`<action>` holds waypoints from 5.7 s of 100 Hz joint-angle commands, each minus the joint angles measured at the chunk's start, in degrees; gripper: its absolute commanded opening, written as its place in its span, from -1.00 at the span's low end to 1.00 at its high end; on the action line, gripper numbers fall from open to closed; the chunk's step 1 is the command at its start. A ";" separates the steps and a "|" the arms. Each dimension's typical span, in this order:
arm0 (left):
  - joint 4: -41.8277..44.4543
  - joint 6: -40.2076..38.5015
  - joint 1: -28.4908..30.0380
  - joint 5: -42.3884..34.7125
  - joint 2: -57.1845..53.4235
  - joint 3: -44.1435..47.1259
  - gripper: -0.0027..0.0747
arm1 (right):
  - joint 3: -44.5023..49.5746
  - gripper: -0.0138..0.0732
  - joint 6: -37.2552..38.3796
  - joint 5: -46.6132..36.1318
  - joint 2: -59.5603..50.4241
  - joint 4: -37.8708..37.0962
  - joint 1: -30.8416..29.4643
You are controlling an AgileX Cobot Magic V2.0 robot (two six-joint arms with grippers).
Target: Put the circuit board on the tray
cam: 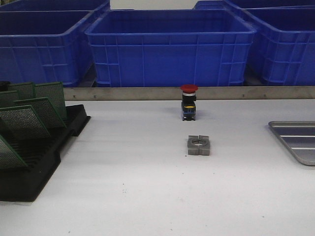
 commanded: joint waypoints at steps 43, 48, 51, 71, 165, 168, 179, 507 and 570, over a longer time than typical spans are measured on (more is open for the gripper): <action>-5.96 0.01 -0.34 -0.65 4.11 -2.01 -0.98 | 0.03 -0.82 -0.41 -4.25 -1.32 -0.18 -0.38; -5.96 0.01 -0.34 0.09 3.80 -2.65 -0.98 | 0.03 -0.82 -0.41 -4.25 -1.32 -0.18 -0.38; -6.07 0.01 -0.34 1.02 3.32 -3.10 -0.98 | 0.03 -0.82 -0.41 -4.25 -1.32 -0.18 -0.38; -6.34 0.01 -0.34 8.58 -2.18 -7.40 -0.98 | 0.03 -0.82 -0.41 -4.25 -1.32 -0.18 -0.38; -32.11 0.01 -21.75 25.67 -5.62 -8.40 -0.98 | 0.03 -0.82 -0.41 -6.07 -1.32 -0.30 -0.38; -32.11 0.01 -21.88 25.67 -5.62 -8.40 -0.98 | 0.03 -0.82 -0.41 -6.99 -1.32 -0.30 -0.38; -32.11 0.01 -21.97 25.67 -5.62 -8.40 -0.98 | -1.07 -0.82 0.75 -8.55 -1.28 1.44 -0.33; -31.74 -0.09 -21.97 21.45 -5.62 -8.40 0.42 | -43.64 -0.84 -63.47 32.81 71.83 66.07 36.06; -31.74 -0.09 -21.97 21.38 -5.62 -8.40 0.42 | -43.10 -0.84 -52.73 24.45 77.72 66.07 -3.39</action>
